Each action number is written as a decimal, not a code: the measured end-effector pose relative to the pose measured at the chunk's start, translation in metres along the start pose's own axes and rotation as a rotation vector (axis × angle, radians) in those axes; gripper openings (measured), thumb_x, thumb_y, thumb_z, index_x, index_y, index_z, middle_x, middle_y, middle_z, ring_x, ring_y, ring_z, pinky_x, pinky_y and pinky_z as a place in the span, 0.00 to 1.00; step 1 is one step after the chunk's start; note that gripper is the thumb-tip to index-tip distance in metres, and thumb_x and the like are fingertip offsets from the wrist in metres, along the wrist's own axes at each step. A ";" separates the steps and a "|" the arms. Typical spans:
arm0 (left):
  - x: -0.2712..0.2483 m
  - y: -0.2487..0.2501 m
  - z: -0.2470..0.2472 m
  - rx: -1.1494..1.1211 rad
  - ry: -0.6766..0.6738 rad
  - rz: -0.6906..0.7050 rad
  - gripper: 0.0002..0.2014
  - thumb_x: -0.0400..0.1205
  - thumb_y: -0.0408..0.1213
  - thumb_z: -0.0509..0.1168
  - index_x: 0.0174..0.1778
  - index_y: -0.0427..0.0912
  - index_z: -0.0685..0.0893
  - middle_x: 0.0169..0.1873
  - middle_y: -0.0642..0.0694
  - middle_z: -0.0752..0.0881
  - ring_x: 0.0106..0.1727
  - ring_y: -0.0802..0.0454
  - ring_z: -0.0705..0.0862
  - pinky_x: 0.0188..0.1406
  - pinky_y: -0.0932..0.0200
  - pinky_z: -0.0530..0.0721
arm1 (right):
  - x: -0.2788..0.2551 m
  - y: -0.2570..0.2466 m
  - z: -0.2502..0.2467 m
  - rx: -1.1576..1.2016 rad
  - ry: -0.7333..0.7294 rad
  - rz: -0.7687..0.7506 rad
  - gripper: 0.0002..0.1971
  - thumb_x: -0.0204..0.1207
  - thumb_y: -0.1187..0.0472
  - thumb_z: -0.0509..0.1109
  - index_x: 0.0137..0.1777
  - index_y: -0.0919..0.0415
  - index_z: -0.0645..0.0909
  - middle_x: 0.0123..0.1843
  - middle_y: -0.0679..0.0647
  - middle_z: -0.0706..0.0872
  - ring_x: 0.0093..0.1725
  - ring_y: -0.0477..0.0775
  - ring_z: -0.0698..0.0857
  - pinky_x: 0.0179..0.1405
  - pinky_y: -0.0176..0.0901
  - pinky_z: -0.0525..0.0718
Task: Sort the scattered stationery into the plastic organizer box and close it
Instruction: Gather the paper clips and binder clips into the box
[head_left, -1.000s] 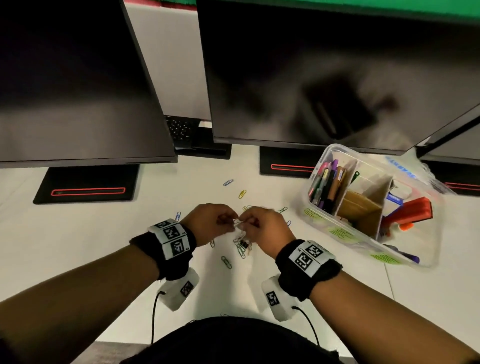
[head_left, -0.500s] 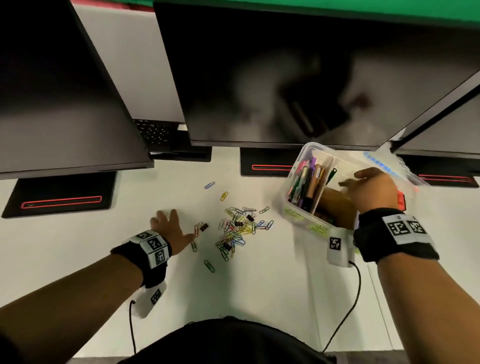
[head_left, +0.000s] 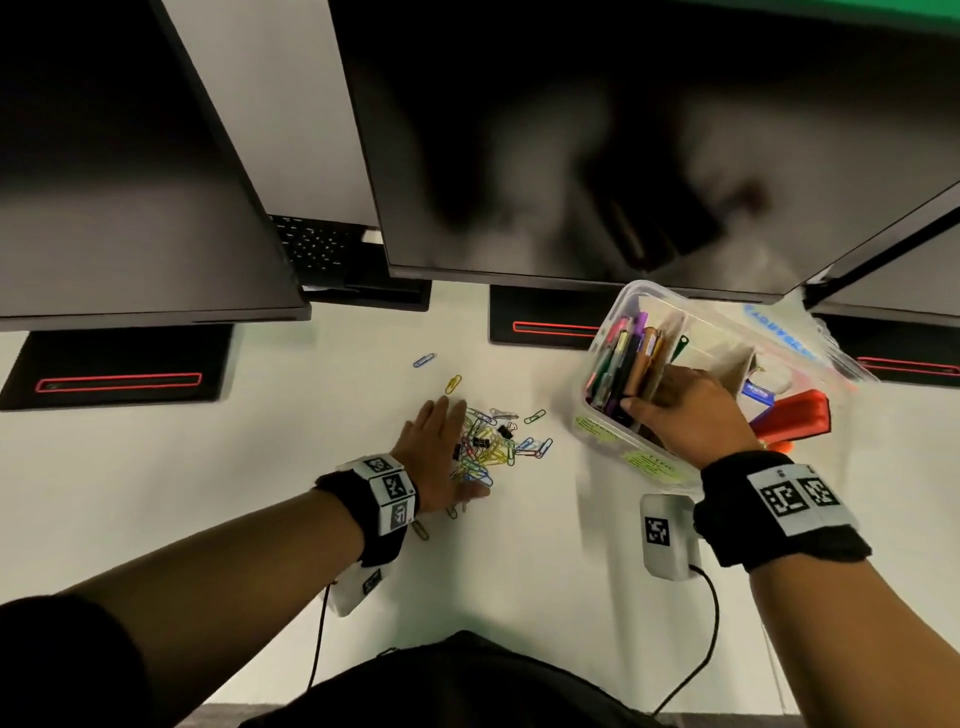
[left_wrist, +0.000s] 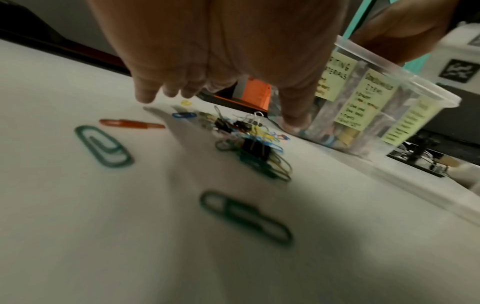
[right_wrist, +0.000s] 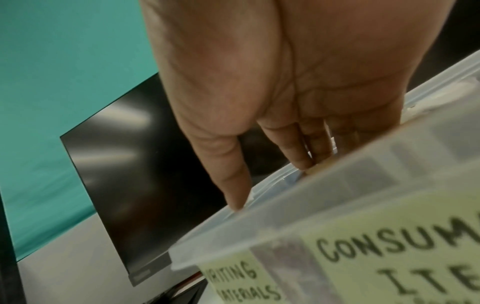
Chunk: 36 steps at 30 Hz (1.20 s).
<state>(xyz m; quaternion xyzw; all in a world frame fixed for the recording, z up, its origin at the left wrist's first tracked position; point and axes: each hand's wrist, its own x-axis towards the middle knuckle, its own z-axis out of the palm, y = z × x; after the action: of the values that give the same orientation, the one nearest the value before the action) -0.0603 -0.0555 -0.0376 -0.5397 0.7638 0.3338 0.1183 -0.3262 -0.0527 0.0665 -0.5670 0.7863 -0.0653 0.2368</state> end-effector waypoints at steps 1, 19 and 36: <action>0.005 0.001 -0.006 -0.014 0.055 -0.015 0.51 0.76 0.63 0.60 0.82 0.44 0.36 0.83 0.42 0.38 0.84 0.42 0.37 0.82 0.42 0.45 | 0.000 -0.001 -0.003 -0.005 -0.014 -0.018 0.18 0.72 0.48 0.71 0.60 0.53 0.82 0.59 0.58 0.86 0.58 0.58 0.84 0.63 0.53 0.81; 0.056 0.041 -0.015 0.178 -0.030 0.153 0.40 0.79 0.65 0.53 0.82 0.54 0.42 0.84 0.43 0.43 0.84 0.42 0.41 0.83 0.40 0.45 | -0.008 -0.016 -0.009 -0.099 -0.031 -0.012 0.22 0.75 0.58 0.67 0.69 0.59 0.76 0.65 0.60 0.80 0.66 0.60 0.76 0.71 0.54 0.72; 0.002 0.002 -0.005 0.479 -0.056 0.331 0.35 0.75 0.51 0.40 0.75 0.41 0.72 0.76 0.37 0.72 0.76 0.36 0.72 0.69 0.39 0.77 | -0.060 0.042 0.036 -0.188 0.223 -0.235 0.29 0.72 0.39 0.59 0.66 0.58 0.79 0.67 0.58 0.83 0.69 0.66 0.76 0.70 0.63 0.73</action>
<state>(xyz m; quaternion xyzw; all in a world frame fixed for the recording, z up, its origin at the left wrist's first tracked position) -0.0617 -0.0596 -0.0337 -0.3551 0.8949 0.1732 0.2073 -0.3318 0.0237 0.0370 -0.6638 0.7387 -0.0810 0.0848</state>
